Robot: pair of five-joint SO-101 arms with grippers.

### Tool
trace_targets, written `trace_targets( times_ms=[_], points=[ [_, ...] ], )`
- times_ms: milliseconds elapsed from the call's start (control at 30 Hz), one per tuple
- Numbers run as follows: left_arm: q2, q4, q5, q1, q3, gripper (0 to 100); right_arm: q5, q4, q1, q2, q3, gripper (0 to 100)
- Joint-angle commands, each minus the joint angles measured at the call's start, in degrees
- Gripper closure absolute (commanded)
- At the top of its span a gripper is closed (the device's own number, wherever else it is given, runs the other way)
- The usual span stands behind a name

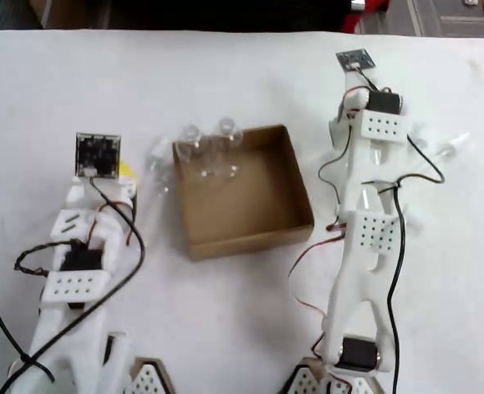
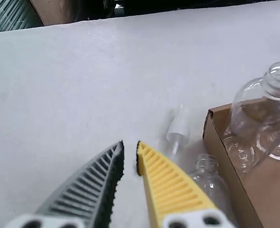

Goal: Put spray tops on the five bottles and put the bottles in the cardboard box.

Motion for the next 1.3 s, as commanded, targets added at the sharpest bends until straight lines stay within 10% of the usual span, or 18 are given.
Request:
trace_targets(
  times_ms=[0, 1267],
  points=[
    [-2.24, -1.93, -0.7, -0.75, -0.44, 95, 0.79, 1.63, 1.19, -2.15, -2.99, 98.2],
    [-1.89, -1.67, -0.79, -0.92, -0.35, 95, -0.62, 10.77, -0.66, -50.86, -2.29, 98.2]
  ],
)
